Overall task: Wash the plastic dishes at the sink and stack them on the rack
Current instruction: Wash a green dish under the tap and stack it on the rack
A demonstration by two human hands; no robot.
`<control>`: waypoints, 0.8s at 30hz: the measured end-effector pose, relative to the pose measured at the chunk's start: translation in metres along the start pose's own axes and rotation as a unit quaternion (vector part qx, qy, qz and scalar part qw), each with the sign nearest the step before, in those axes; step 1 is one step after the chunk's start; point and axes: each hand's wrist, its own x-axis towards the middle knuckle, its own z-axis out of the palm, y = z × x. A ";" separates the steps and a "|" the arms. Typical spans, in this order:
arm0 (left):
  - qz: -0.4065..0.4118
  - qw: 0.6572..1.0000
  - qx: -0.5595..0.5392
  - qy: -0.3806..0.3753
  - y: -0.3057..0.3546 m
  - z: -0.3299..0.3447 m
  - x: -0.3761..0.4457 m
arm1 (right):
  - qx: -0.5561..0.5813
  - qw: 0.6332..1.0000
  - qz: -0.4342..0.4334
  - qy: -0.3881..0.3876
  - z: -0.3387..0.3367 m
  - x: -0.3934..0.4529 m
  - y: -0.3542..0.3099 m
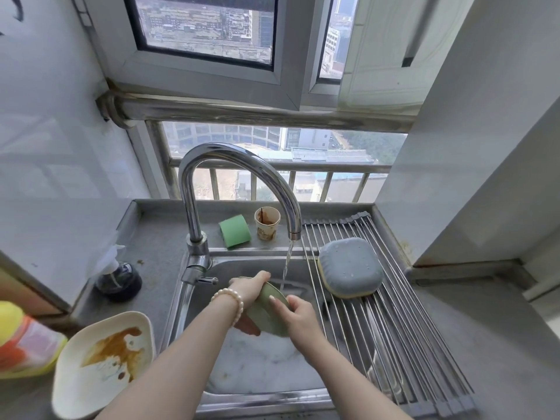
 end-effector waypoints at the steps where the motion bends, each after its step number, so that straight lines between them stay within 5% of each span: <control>1: -0.004 0.999 0.033 0.006 0.001 -0.002 -0.001 | 0.015 1.000 0.006 -0.004 -0.001 0.000 0.000; 4: -0.019 0.999 0.039 -0.024 0.002 -0.006 0.000 | -0.019 0.999 -0.027 -0.025 -0.008 -0.002 0.001; 8: 0.024 0.979 -0.189 -0.071 -0.007 -0.007 0.009 | -0.219 0.965 -0.140 -0.028 -0.017 -0.002 -0.004; 12: 0.060 0.939 -0.332 -0.065 -0.026 0.007 0.028 | -0.492 0.851 -0.173 -0.065 -0.022 -0.001 -0.024; 15: 0.159 0.927 -0.339 0.027 -0.029 0.036 0.033 | -0.646 0.762 -0.029 -0.044 -0.011 0.005 -0.033; 19: 0.227 0.901 -0.359 0.086 -0.021 0.055 0.025 | -0.671 0.738 0.071 -0.021 0.000 0.016 -0.047; 24: 0.243 0.869 -0.430 -0.005 -0.011 0.056 0.011 | -0.646 0.763 0.032 0.009 0.009 0.037 -0.059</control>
